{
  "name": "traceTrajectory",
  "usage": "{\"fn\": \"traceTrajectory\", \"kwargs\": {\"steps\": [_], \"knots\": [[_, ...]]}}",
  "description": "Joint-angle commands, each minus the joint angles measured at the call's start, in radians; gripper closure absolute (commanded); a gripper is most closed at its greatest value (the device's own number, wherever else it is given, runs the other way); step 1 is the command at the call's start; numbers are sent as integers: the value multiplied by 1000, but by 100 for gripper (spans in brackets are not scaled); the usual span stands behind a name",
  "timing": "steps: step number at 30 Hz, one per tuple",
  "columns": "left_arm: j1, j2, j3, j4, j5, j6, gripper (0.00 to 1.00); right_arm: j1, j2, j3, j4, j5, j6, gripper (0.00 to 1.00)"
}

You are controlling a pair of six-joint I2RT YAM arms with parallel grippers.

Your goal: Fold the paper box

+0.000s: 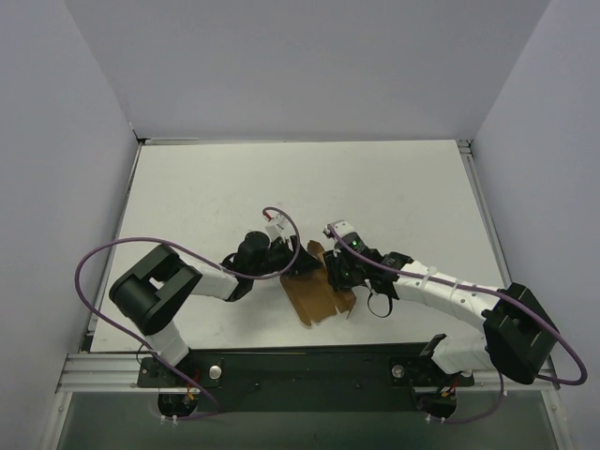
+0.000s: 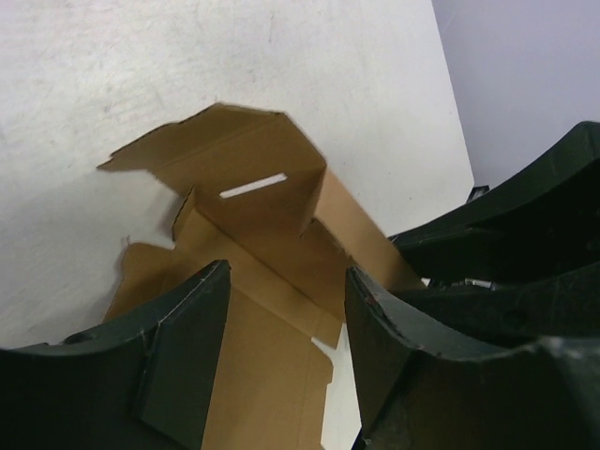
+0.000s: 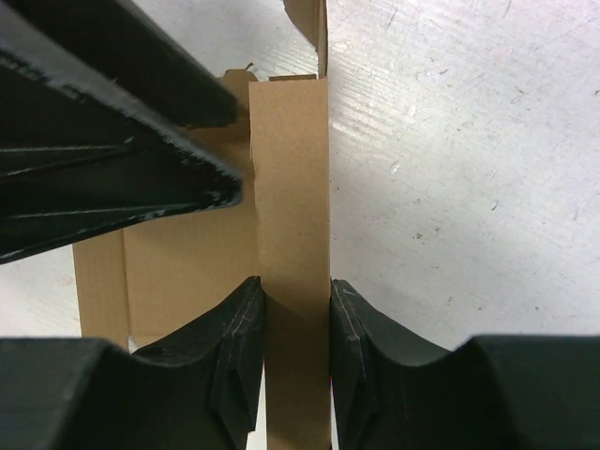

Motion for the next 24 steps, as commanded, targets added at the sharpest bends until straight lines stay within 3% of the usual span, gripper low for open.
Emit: {"fn": "traceTrajectory", "kwargs": {"steps": [1,6,11,18,24], "knots": [[39,-98,-45,-2,38,45,37,4,9,33,-46,11,-43,74],[67,-203,-111,-62,7,151,35,8,-7,27,-49,-24,-64,75],[78,-211,-100,-116,19,264,35,19,-13,30,-70,-40,-109,75],[248,-278,-95,-102,44,263,35,21,-47,29,-102,-118,-182,75],[297,-208,-2,-160,22,335,34,24,-44,29,-115,-173,-213,75]]}}
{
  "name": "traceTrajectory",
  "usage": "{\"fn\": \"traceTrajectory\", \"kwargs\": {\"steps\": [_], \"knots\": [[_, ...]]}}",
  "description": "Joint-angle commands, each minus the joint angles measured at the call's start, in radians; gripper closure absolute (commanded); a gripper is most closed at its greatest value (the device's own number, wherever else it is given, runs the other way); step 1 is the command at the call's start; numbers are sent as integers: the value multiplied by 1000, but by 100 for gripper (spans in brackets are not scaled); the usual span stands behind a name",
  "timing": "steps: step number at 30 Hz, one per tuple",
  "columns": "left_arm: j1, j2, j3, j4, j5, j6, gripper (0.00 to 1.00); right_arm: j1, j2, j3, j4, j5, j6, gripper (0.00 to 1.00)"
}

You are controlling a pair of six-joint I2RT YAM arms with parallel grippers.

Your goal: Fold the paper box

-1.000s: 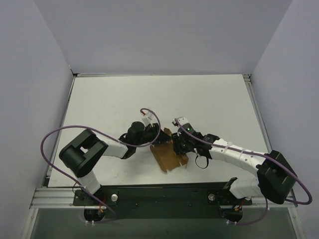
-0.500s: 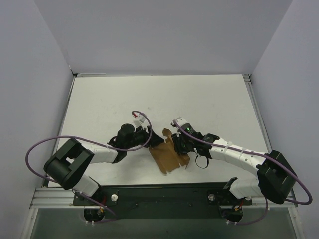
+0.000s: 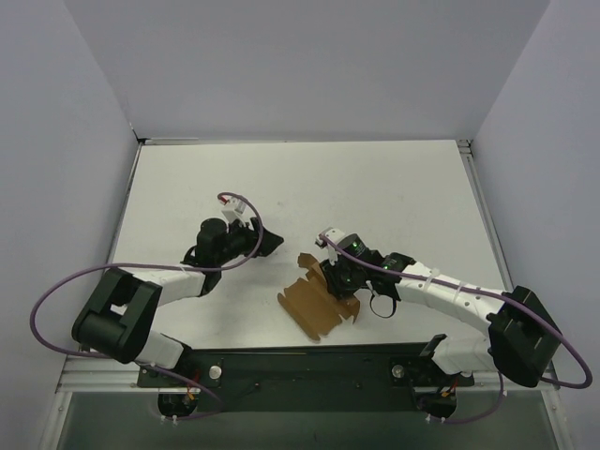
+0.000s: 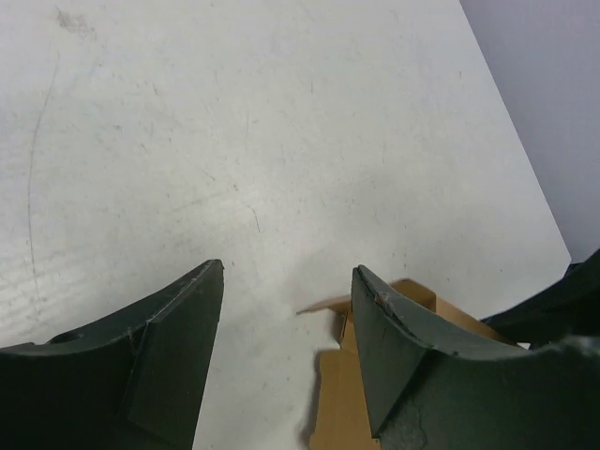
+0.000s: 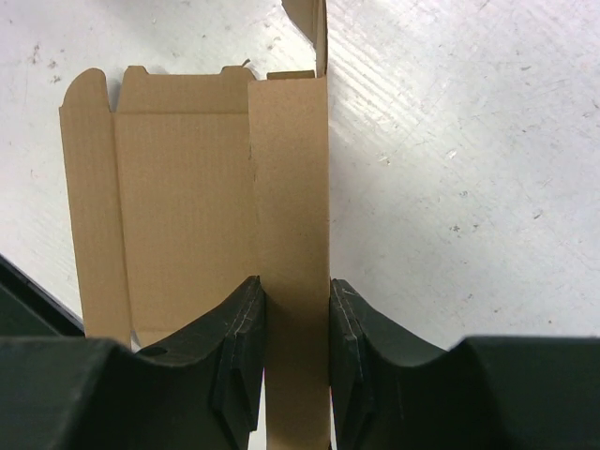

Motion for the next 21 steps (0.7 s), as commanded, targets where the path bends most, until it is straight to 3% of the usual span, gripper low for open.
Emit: {"fn": "traceTrajectory", "kwargs": {"steps": [1,12,16,21], "knots": [[4,68,110,-37,11,93,34,10,-21,22,-53,-53,-46,75],[-88,294,243,-55,89,197,34,14,-24,18,-47,-19,-49,75],[-146,297,211,-79,97,258,34,13,-27,20,-42,-16,-45,75],[-152,251,125,-7,109,231,34,11,-24,20,-41,-5,-46,75]]}}
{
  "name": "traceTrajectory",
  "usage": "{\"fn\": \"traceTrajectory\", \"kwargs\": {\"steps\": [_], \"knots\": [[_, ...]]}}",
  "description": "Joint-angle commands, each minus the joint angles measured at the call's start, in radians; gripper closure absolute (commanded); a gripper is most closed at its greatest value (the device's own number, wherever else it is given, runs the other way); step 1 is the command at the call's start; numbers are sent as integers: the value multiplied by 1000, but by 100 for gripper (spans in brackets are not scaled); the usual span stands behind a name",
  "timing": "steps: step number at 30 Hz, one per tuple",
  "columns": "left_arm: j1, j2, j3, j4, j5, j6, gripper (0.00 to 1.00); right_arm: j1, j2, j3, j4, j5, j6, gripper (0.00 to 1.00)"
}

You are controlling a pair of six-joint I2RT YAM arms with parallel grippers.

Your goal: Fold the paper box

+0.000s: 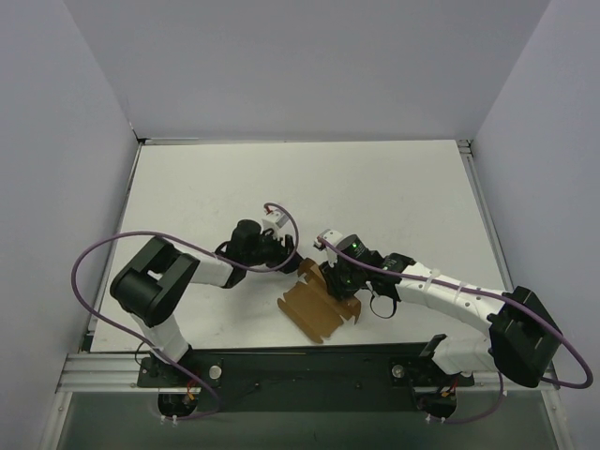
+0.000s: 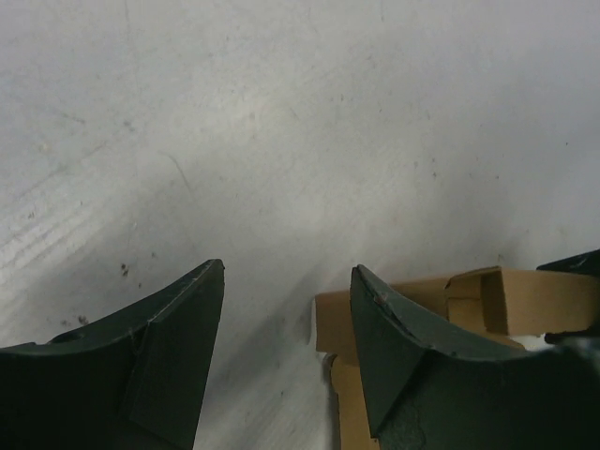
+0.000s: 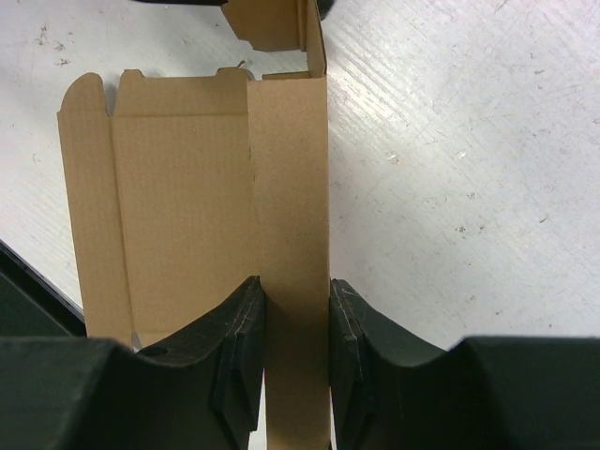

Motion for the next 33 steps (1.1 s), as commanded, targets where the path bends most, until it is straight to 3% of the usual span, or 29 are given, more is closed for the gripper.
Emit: {"fn": "traceTrajectory", "kwargs": {"steps": [1,22,33], "knots": [[0,-53,-71,67,42,13,34,5,-20,22,-29,16,-7,75],[-66,-72,-116,152,162,84,36,3,-5,14,-5,21,-5,75],[-112,-79,-115,207,111,184,36,3,-8,12,-2,16,-5,75]]}}
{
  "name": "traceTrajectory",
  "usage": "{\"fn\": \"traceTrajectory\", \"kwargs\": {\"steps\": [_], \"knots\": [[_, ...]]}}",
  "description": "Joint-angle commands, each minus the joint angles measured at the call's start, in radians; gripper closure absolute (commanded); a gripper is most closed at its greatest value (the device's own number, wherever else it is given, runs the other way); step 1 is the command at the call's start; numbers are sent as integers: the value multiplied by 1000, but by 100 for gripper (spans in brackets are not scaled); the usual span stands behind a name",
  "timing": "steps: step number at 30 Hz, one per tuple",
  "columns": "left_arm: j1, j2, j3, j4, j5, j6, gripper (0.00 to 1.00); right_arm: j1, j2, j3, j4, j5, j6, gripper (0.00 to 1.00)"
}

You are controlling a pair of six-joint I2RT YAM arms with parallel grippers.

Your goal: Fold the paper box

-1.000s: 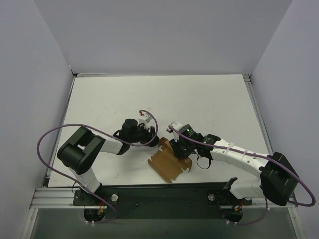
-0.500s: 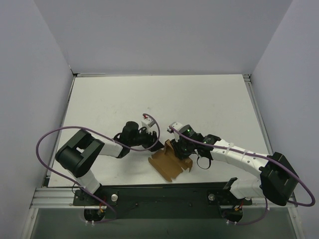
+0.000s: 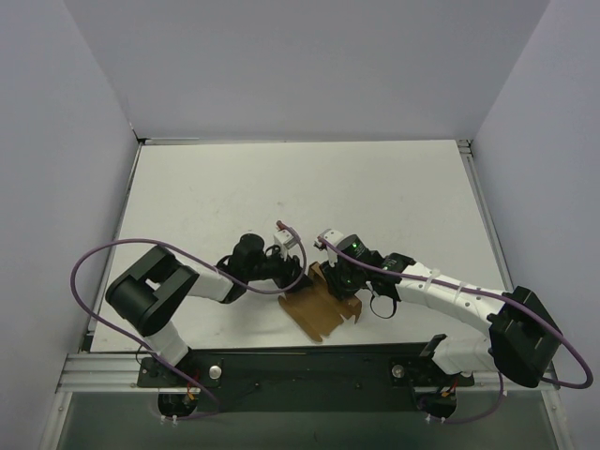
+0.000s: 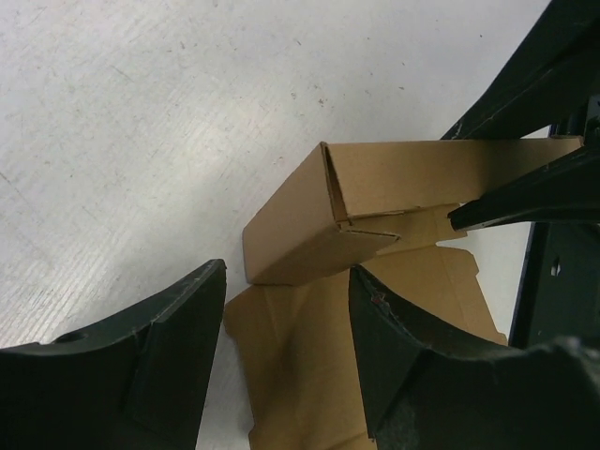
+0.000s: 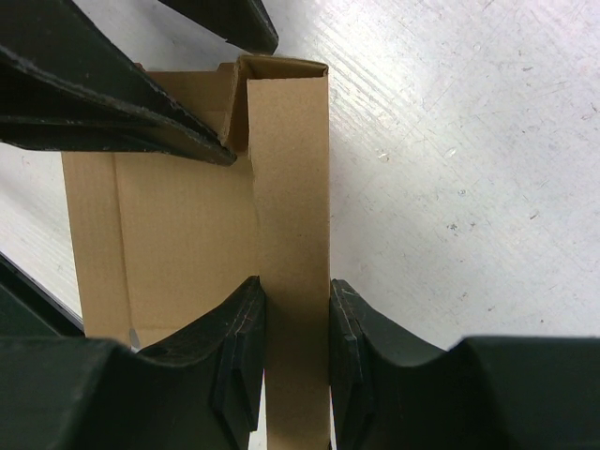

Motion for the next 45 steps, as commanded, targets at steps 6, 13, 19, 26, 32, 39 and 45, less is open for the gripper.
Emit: {"fn": "traceTrajectory", "kwargs": {"steps": [6,13,19,26,32,39,45], "knots": [[-34,-14,34,93,-54,124,37,2,-12,5,4,-2,-2,75],[-40,-1,43,126,-62,141,48,4,2,0,10,3,-2,75],[-55,7,52,135,-61,148,55,2,3,2,13,3,0,75],[-83,13,63,90,-87,178,55,4,2,0,11,12,4,75],[-105,19,81,64,-128,206,61,4,-6,-1,10,12,6,75],[-137,33,85,96,-206,218,66,4,-9,-3,10,7,9,75],[-152,50,78,171,-235,204,67,2,-11,-11,16,1,16,75]]}}
